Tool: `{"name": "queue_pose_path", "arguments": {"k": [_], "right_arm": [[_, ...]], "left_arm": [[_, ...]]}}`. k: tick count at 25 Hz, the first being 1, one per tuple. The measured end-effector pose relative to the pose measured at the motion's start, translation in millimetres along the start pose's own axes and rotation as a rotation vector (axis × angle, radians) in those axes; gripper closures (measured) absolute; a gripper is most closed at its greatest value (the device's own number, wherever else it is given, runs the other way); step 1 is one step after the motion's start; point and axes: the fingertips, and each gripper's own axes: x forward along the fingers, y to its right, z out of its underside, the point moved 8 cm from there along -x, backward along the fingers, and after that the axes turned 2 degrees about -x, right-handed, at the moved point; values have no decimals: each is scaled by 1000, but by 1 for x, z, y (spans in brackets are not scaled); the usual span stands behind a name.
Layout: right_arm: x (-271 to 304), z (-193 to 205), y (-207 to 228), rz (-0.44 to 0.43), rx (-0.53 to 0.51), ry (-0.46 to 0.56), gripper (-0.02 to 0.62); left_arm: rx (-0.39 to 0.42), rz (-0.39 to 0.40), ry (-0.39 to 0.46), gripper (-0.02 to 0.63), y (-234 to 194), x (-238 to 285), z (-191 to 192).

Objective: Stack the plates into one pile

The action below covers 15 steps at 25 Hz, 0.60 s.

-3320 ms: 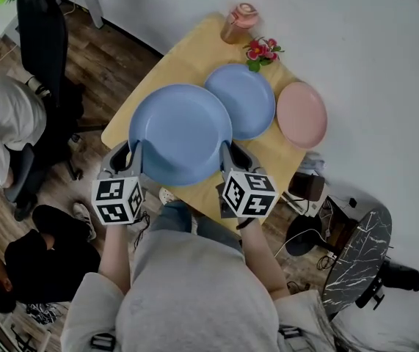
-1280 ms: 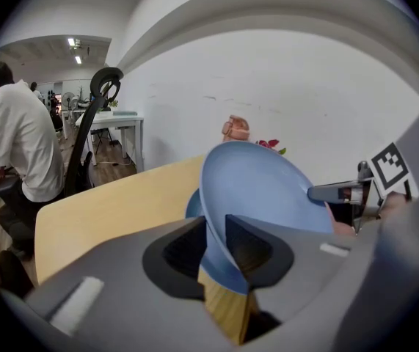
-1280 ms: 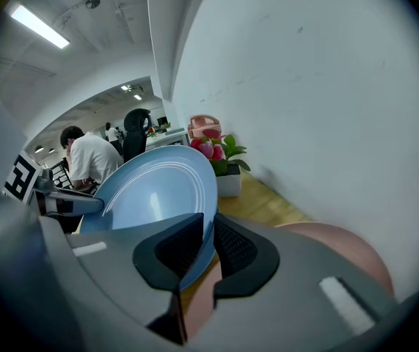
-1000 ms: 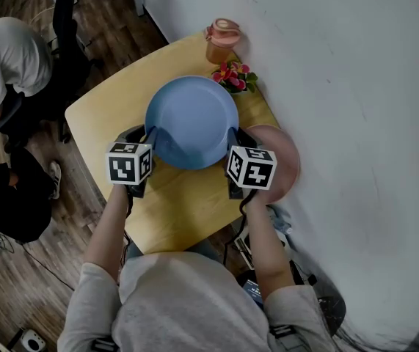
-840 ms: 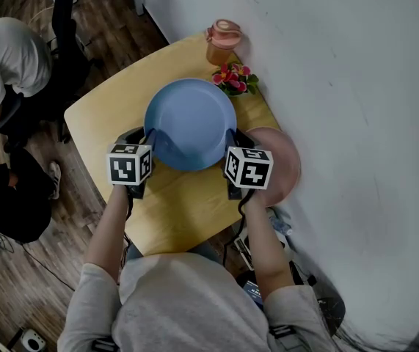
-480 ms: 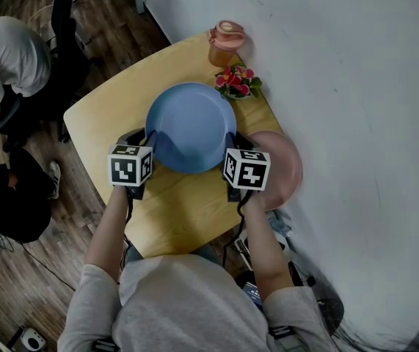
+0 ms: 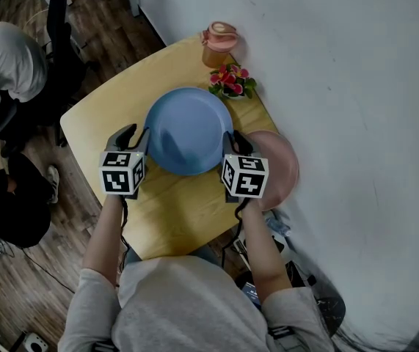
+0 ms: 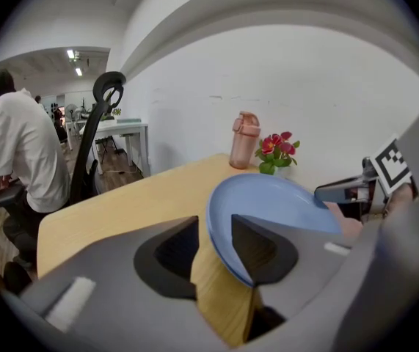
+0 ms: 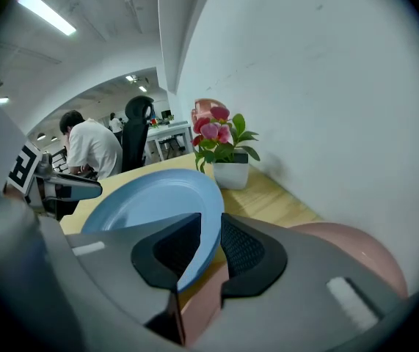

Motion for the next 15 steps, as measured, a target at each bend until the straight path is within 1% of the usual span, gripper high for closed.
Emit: {"name": "queue_pose_path", "arguments": {"k": [2,4,5,6,7,9,12,15], "right_arm": [[-5,-6,-4,-31,-8,41,529],[-13,-14,-10,-64,-24,94,532],[-18,-18,-15,-83,-30,122,534],[-24,-22,-19,-98,-34,148,547],[-29,-25,-23,-108,-39,172,592],[-40,-29,-31,-114,-54,213,594],[-58,-34,-41,-104,-69,278,594],[-78,-41,-49,-107,-60,344,594]], "left_arm": [[26,-15,35,426,2,-7,-5],[57,-32,87,475,7,-18,-12],[78,-39,116,489,9,-25,-16],[100,-47,145,497,12,-32,-21],[121,-54,174,516,15,-40,-25],[150,-64,233,547,20,-57,-34],[156,-59,325,548,26,-83,-46],[168,-39,407,548,30,-109,-55]]}}
